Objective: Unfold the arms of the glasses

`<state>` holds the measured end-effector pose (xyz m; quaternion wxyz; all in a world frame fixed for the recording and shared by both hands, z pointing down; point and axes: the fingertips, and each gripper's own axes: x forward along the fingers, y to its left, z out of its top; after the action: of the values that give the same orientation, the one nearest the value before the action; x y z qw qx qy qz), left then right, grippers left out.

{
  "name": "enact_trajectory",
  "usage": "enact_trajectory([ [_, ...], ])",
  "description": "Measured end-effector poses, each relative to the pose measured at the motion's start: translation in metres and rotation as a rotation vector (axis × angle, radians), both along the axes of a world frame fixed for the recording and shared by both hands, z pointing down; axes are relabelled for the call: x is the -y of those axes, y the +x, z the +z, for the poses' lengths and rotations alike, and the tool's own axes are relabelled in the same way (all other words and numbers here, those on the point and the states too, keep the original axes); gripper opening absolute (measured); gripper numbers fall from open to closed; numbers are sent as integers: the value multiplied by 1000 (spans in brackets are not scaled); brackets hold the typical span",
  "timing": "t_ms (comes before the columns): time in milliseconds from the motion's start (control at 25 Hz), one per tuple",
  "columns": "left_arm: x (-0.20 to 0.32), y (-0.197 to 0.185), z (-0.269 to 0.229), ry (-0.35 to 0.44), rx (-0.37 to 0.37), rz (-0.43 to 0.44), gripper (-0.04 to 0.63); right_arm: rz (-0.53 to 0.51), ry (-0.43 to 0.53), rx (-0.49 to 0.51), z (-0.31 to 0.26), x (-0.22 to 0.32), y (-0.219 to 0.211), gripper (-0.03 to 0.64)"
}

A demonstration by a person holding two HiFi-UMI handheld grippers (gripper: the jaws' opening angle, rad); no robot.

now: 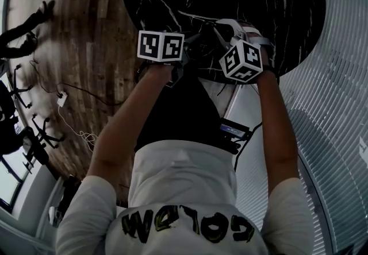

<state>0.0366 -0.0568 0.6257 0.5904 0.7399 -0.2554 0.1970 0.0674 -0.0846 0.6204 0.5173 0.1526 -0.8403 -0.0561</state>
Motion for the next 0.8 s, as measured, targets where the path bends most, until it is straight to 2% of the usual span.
enact_trajectory([
  [800,-11,-21,2,140,204,249,43,-35,31,-26,1,-4,-1,14],
])
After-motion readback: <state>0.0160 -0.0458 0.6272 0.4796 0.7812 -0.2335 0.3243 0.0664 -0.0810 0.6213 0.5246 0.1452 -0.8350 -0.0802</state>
